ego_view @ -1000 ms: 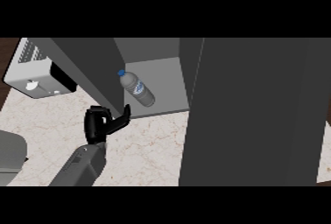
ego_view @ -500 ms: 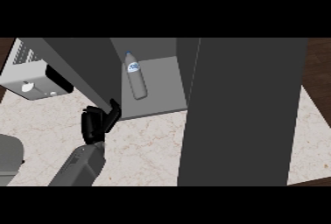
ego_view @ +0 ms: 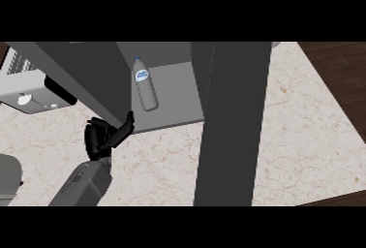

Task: Pick up the bottled water, place it into the cabinet and close the cabinet

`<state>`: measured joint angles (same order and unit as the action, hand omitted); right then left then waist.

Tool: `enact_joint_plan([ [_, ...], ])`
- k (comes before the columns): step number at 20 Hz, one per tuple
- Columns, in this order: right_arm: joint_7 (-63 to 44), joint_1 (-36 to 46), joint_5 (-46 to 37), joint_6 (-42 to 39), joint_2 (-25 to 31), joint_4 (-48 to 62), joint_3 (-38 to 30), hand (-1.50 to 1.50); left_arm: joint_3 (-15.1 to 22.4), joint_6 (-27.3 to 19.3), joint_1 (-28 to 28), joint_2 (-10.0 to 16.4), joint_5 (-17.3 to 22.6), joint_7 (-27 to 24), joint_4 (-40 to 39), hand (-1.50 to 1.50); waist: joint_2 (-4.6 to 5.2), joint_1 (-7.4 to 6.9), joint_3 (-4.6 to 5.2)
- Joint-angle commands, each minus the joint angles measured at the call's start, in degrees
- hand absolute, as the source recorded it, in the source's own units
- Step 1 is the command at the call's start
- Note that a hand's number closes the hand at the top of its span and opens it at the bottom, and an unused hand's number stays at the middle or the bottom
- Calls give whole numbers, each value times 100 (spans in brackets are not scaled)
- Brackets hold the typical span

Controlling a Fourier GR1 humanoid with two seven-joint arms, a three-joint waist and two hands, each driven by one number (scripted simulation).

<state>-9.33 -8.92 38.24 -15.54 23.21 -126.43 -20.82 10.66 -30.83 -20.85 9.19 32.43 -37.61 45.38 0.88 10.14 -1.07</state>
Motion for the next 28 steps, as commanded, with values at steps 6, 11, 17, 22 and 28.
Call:
enact_joint_plan([
  [6, 0, 88, 97, -109, 36, 169, 34, -150, 120, -166, -1542, -427, -34, 543, -275, -150, 159, 330, 127],
  [11, 6, 206, 153, -128, 103, 291, -32, -150, 166, -243, -1573, -415, -87, 525, -292, -150, 161, 302, 129],
  [17, 35, 229, 162, -149, 59, 295, 9, -150, 361, -222, -1595, -307, -279, 453, -306, -150, 147, 354, 127],
  [22, 27, 313, 217, -287, 175, 302, 18, -150, 625, 106, -1679, 71, -512, 494, -244, -150, 136, 470, 122],
  [28, -9, 277, 273, -319, 244, 327, -89, -150, 566, 401, -1695, -130, -375, 198, -166, 150, 55, 296, 140],
])
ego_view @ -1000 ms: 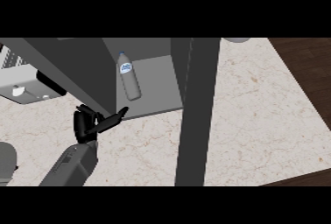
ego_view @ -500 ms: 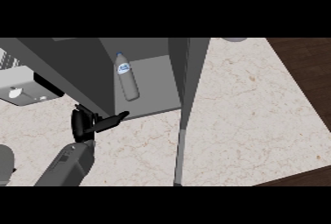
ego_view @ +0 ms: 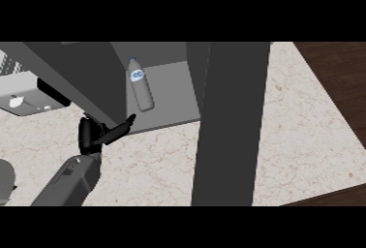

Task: Pick up the bottled water, place it into the cabinet and close the cabinet

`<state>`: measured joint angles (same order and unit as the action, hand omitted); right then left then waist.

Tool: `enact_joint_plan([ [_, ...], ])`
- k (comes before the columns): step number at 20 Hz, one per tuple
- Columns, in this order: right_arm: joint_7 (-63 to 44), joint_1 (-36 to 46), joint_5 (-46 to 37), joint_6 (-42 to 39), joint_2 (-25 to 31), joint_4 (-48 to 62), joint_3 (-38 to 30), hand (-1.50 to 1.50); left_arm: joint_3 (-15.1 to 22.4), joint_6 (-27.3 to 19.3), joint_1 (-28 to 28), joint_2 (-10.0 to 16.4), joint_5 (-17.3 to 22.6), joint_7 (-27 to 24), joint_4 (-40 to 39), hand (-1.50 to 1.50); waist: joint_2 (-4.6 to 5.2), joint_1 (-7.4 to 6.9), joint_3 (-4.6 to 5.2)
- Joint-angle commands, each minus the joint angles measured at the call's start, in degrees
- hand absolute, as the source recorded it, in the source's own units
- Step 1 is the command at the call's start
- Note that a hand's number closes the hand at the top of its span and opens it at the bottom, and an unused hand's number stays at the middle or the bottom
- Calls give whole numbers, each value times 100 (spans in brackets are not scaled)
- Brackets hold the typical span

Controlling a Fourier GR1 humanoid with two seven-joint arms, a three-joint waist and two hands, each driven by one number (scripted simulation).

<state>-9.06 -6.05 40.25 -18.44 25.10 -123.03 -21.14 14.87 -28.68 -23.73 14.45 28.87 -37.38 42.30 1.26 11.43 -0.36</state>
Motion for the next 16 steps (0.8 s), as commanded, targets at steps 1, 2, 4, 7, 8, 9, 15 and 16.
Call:
enact_joint_plan([
  [1, -66, -66, -19, -10, 24, -34, 10, -150, 120, 150, -1548, -643, 13, 311, 166, 150, 4, 137, 59],
  [2, -15, -36, -15, 7, 5, -32, -39, -150, 193, 140, -1460, -832, -12, 149, 194, 150, -10, 70, 58],
  [4, -60, -63, -27, -57, 85, -39, -50, -150, 109, 220, -1552, -789, 88, 221, 219, 150, -21, 79, 59],
  [7, -59, -42, -65, -35, 119, -107, -111, -150, 173, 255, -1480, -992, 53, 42, 88, 150, -38, -112, 60],
  [8, 11, -154, -142, -81, 33, -87, -88, -150, 184, 363, -1418, -1102, 106, -5, 125, 150, -48, -130, 54],
  [9, -32, -137, -104, -49, 52, -116, -100, -150, 156, 402, -1456, -1054, 106, -7, 25, 150, -42, -182, 58],
  [15, -96, -239, -82, -116, 133, -249, -194, -150, 151, 984, -1407, -1239, 298, 23, -12, 150, -99, -452, 53],
  [16, -194, -239, -137, 9, 125, -409, -148, -150, 110, 1040, -1414, -1251, 335, -41, 33, 150, -118, -509, 60],
])
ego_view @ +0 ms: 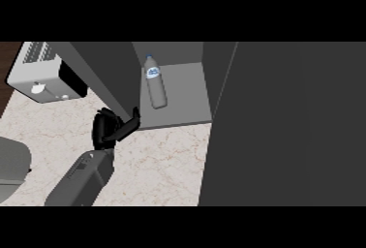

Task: Pick up the bottled water, place it into the cabinet and close the cabinet

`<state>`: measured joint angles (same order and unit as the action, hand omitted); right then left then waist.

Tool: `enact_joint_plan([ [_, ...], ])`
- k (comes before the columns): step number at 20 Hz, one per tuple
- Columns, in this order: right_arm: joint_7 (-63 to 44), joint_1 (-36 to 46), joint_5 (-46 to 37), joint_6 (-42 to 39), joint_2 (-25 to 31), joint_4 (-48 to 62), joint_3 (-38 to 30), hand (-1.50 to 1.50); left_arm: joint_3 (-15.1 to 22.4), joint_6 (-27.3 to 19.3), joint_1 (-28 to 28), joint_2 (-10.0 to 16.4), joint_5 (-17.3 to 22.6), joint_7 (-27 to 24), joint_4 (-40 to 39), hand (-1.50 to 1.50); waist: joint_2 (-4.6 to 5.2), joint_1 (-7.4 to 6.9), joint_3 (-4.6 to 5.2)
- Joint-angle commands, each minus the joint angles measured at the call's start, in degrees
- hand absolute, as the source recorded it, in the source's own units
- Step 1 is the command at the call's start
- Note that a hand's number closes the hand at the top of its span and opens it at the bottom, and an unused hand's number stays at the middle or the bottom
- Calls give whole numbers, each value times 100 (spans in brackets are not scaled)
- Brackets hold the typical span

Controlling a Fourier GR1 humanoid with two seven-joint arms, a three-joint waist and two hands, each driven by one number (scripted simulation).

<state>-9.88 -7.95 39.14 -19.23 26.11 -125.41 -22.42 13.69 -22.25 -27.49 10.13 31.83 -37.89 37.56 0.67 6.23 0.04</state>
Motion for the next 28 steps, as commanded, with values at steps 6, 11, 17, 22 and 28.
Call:
enact_joint_plan([
  [6, -174, -360, -17, -118, -6, -462, 63, 150, 311, 982, -717, -969, 230, -165, 460, 150, -92, -144, 14],
  [11, -351, -604, 196, -248, 10, -773, 161, 150, 376, 1706, -422, -961, 298, -138, 567, 150, -123, -331, 4],
  [17, -687, -830, 205, 68, -82, -1574, 369, 150, 663, 2057, 21, -934, 223, -174, 909, 150, -140, -456, 7],
  [22, -900, -1063, 177, 376, -176, -2185, 416, 150, 1082, 2466, 1084, -394, 109, 63, 2104, -150, -149, -619, 2],
  [28, -836, -980, 74, -53, 166, -2184, 599, 150, 1258, 2789, 2173, 190, 218, 263, 3231, -150, -143, -637, -1],
])
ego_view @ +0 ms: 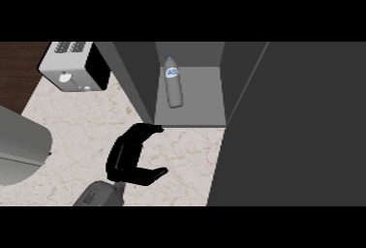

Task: Pick up the bottled water, place it into the cabinet and close the cabinet

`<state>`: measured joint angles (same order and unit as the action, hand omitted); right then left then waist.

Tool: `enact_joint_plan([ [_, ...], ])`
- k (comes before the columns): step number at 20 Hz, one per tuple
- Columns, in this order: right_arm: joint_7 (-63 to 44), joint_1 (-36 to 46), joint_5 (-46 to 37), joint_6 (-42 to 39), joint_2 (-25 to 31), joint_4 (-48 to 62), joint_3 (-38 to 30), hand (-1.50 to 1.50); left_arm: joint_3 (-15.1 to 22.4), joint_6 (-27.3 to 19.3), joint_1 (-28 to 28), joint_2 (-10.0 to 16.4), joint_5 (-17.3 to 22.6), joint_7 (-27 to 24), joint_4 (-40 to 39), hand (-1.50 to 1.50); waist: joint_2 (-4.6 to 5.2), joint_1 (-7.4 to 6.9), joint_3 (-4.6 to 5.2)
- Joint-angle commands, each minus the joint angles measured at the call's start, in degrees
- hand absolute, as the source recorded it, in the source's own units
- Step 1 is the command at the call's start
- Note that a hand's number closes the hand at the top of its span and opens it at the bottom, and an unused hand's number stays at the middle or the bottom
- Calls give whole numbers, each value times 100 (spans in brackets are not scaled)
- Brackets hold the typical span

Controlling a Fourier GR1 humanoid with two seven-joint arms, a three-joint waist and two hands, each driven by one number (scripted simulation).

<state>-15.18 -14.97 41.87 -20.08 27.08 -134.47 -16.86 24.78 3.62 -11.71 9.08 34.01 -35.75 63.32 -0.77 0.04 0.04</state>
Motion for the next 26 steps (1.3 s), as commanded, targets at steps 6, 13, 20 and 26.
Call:
enact_joint_plan([
  [6, -584, -240, -452, 524, -183, -1745, 1192, 150, -311, 360, 1385, 1148, 194, -69, 1481, -150, 7, -39, 10],
  [13, -886, 275, -719, 1015, -138, -1638, 2396, 150, -844, 414, 2255, 2041, 103, -337, 2004, -150, -5, -101, 23],
  [20, -1017, 1417, -1404, 1649, -328, -1251, 3728, 150, -1148, 458, 2501, 2529, 366, 47, 2875, -150, -30, -92, 27],
  [26, -1197, 2799, -1863, 2360, -788, -443, 4927, 150, -1318, 575, 2668, 2757, 581, 213, 3231, -150, -42, -124, 41],
])
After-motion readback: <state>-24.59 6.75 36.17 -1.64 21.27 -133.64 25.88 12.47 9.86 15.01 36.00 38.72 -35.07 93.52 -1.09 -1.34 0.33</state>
